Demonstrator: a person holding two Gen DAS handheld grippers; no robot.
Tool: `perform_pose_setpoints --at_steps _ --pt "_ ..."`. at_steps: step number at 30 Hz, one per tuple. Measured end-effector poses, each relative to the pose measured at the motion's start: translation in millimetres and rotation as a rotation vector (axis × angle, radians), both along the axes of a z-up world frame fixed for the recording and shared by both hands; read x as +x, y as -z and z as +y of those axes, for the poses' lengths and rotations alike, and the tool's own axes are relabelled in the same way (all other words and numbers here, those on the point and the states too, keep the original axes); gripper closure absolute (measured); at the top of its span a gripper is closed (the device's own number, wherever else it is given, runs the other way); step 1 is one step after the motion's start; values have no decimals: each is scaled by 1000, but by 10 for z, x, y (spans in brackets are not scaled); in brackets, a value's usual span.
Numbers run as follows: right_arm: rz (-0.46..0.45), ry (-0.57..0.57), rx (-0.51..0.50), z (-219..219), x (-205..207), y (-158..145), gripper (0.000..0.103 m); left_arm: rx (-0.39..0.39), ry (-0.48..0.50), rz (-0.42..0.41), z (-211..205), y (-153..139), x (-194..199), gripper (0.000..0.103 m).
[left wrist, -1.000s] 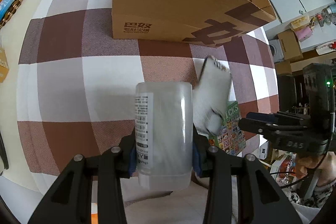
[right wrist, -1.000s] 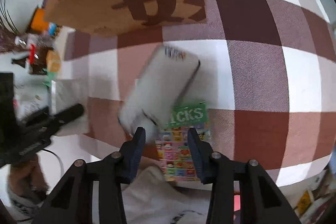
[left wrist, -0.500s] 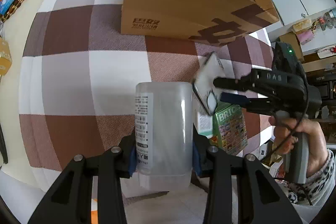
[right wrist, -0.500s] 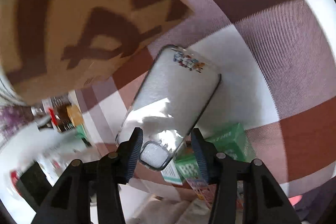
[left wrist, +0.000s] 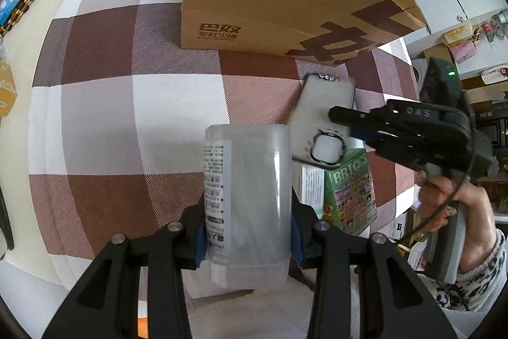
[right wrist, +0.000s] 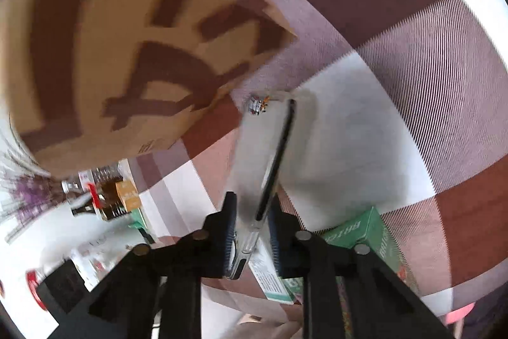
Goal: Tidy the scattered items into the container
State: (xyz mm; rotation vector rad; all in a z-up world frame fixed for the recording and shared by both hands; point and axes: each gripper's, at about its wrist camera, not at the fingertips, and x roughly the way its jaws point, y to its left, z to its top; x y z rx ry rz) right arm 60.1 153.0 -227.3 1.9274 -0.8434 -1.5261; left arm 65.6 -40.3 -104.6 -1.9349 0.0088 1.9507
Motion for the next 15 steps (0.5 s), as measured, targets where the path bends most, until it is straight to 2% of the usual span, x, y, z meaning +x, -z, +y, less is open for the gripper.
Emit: perform_pose_setpoints --at_steps 8,15 --pt "167 -59 105 110 67 -473 94 12 10 21 46 -92 -29 62" --pt "390 -125 248 237 186 -1030 94 18 51 59 191 -264 -23 62"
